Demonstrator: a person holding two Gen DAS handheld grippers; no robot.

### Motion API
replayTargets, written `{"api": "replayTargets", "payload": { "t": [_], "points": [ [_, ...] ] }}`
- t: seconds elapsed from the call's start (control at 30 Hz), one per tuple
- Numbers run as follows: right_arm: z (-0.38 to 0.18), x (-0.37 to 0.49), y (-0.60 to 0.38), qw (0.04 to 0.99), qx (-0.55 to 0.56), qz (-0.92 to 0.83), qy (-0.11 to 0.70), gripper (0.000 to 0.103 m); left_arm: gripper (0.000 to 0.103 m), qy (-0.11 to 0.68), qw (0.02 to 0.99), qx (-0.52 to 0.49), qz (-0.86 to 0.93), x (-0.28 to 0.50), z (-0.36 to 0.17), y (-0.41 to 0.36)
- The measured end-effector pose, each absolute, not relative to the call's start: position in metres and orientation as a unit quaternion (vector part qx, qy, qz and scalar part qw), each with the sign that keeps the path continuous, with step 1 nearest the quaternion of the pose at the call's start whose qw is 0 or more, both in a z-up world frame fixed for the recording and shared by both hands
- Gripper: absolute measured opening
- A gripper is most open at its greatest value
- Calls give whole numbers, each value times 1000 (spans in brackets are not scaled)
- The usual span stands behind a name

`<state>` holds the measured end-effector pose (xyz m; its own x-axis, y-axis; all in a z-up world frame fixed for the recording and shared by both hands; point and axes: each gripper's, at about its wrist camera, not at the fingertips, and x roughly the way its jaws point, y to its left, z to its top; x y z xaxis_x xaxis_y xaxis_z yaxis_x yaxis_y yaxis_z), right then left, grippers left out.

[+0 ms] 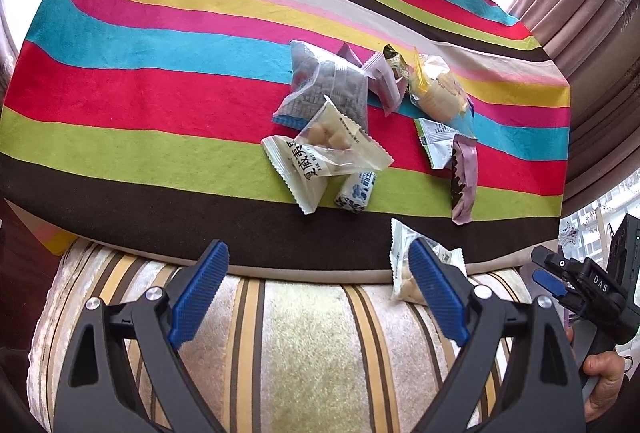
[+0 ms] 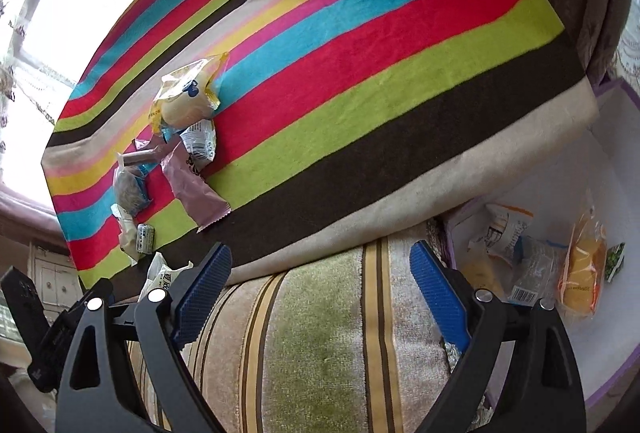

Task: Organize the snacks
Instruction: 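Move both open tools back to the snack pile, then grasp the white peanut packet with the left tool while the right tool grasps a pink bar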

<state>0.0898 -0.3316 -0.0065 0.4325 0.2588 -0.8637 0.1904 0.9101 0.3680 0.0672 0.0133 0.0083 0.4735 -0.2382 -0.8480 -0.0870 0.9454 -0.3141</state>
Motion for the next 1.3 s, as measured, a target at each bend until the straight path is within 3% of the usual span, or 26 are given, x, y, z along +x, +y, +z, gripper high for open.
{"api": "replayTargets", "payload": {
  "t": [0.17,0.43,0.57,0.93,1.03,1.2,1.3],
  "points": [
    [-2,102,-297,834,140,48,531,88,90,507,846,-158,-46,75,7,16],
    [1,122,-243,853,43,70,516,87,79,497,856,-136,-41,96,4,19],
    [-4,135,-229,851,29,81,518,78,70,503,858,-92,-42,113,0,13],
    [-24,161,-212,841,15,94,532,59,59,507,858,-42,-74,139,-11,3],
    [-26,166,-206,842,8,93,531,57,46,513,853,-41,-80,142,-15,0],
    [-28,172,-202,845,-6,91,527,58,45,516,853,-36,-77,144,-16,-1],
    [-27,172,-202,847,-9,84,525,50,41,512,855,-29,-71,143,-16,-4]
  ]
}}
